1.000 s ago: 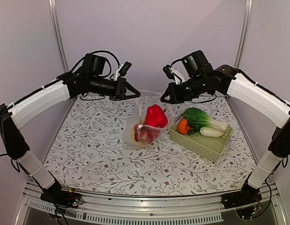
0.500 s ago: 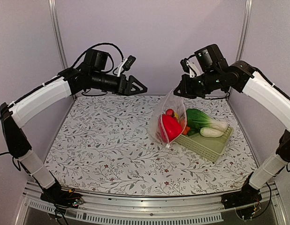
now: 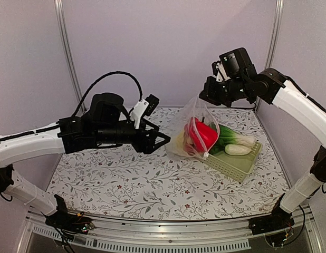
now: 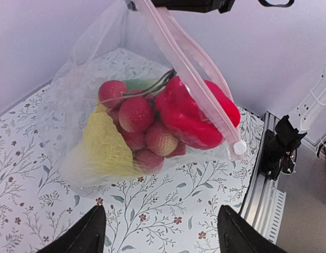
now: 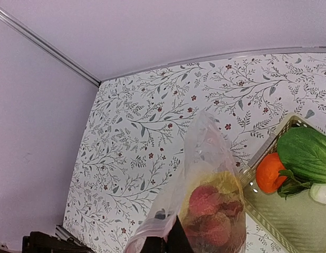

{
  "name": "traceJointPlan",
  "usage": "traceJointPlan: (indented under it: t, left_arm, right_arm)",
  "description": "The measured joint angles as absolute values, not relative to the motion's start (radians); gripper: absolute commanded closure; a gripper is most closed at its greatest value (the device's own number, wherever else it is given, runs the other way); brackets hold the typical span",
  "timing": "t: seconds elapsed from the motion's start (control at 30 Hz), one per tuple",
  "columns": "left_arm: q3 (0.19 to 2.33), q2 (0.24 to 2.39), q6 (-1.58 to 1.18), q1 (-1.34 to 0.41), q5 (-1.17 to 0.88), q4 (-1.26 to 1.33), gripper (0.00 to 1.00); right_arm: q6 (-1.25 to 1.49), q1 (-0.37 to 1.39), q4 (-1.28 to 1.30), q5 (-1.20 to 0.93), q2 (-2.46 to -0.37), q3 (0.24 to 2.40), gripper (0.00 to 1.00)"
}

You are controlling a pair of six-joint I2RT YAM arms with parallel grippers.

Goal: Place the food in the zip-top bag and seal the zipper
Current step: Pass from the right arm to the left

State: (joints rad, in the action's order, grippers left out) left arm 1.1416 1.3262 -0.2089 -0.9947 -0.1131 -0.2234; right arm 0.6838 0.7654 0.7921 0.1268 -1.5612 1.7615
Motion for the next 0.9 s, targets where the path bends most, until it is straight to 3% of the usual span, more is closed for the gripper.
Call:
traceJointPlan:
  t: [0.3, 0.73, 0.77, 0.9]
  left_arm:
    - [1.062, 1.386, -0.258, -1.205, 0.217, 0.041, 0.26]
    - [1.113, 1.558, -0.229, -1.259, 0.357, 0.159, 0.24]
    - [1.124, 1.565, -0.227, -1.262, 0.363, 0.157, 0.26]
    - [1.159, 1.585, -0.214, -1.274, 0.399, 0.148, 0.51]
  right_arm:
    - [0.776, 0.766, 0.722, 0.202, -1.565, 1.766, 1.0]
    - [0.855, 0.766, 0.693, 0.237, -1.572, 1.776, 1.0]
    - [0.857, 0.766, 0.693, 0.238, -1.572, 1.776, 1.0]
    - [0.859, 0.766, 0.69, 0.245, -1.572, 1.776, 1.0]
